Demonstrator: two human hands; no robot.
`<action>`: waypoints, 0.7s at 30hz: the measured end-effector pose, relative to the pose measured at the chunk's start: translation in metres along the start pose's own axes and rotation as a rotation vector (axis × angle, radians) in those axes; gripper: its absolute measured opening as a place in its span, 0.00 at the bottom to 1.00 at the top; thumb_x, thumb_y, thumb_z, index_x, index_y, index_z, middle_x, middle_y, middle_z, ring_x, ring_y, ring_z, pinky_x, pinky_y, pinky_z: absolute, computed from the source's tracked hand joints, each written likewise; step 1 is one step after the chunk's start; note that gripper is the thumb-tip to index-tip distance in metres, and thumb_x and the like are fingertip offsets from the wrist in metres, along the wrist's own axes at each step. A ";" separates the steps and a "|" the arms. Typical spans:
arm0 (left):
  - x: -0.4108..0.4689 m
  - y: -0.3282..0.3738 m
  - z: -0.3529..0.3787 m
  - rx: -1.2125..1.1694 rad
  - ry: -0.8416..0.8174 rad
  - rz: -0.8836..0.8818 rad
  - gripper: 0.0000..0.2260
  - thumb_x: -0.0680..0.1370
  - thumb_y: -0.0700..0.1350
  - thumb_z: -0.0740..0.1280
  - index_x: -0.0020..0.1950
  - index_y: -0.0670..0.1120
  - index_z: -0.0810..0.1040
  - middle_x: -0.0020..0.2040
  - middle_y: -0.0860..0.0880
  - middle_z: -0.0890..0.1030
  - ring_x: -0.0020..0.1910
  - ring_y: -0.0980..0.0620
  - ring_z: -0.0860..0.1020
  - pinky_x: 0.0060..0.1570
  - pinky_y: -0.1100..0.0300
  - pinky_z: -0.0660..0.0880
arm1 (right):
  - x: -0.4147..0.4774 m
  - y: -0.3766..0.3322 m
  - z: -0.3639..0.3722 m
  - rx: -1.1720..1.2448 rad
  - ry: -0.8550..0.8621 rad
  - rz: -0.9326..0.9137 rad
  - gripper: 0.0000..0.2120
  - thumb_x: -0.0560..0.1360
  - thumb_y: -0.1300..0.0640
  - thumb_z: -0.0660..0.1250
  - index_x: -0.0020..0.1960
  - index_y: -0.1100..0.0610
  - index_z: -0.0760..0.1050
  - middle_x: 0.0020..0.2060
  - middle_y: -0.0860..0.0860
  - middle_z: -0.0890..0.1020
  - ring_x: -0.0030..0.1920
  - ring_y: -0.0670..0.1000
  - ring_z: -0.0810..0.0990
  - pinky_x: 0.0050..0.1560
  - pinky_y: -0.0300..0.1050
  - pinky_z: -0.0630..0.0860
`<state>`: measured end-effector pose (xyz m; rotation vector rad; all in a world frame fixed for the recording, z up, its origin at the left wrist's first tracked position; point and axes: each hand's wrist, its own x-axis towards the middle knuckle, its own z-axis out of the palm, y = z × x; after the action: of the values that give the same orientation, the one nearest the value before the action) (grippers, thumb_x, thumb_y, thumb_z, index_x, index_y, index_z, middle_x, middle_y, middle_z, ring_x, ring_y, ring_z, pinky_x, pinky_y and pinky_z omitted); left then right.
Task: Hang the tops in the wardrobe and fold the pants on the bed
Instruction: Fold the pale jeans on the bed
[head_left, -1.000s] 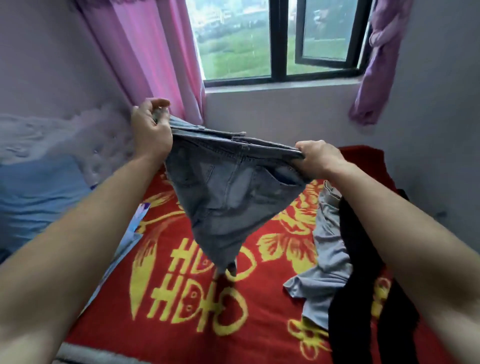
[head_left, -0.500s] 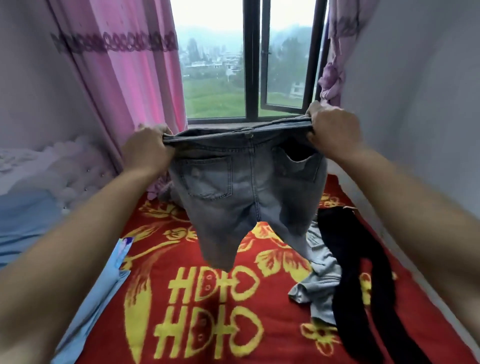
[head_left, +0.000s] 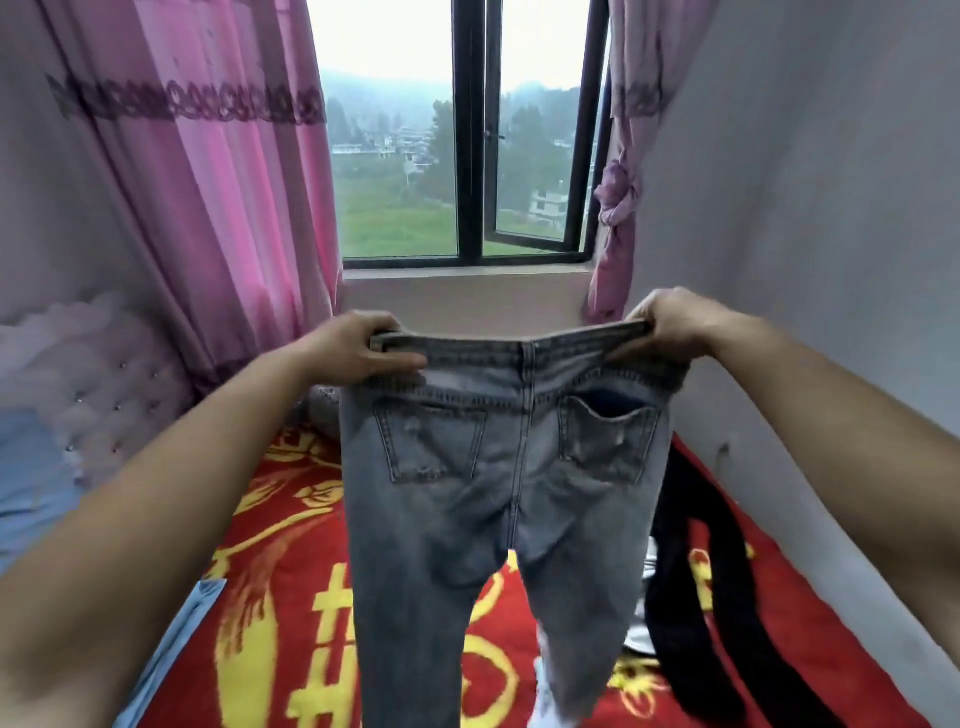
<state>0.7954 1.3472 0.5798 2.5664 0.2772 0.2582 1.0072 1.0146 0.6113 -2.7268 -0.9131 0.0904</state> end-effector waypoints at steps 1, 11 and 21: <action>0.004 -0.007 0.010 0.005 -0.018 0.001 0.17 0.68 0.64 0.72 0.49 0.54 0.81 0.44 0.52 0.83 0.44 0.52 0.81 0.45 0.55 0.78 | 0.005 0.004 0.012 0.023 -0.058 -0.014 0.13 0.65 0.37 0.78 0.44 0.44 0.85 0.38 0.43 0.84 0.40 0.47 0.82 0.40 0.41 0.79; 0.089 -0.060 0.071 0.494 -0.262 -0.323 0.05 0.70 0.46 0.72 0.36 0.55 0.81 0.39 0.54 0.83 0.40 0.53 0.82 0.38 0.60 0.78 | 0.110 0.030 0.097 0.076 -0.527 -0.019 0.04 0.76 0.57 0.72 0.42 0.51 0.82 0.41 0.50 0.85 0.39 0.49 0.82 0.47 0.48 0.82; 0.207 -0.060 0.046 0.280 0.543 -0.391 0.14 0.75 0.32 0.60 0.57 0.43 0.77 0.52 0.37 0.81 0.53 0.36 0.79 0.50 0.48 0.74 | 0.247 0.020 0.071 -0.010 0.380 -0.129 0.18 0.78 0.60 0.59 0.64 0.48 0.77 0.59 0.55 0.81 0.58 0.60 0.79 0.51 0.50 0.70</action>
<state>0.9961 1.4259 0.5356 2.5886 1.0660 0.8122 1.2062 1.1634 0.5435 -2.5551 -0.9690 -0.4415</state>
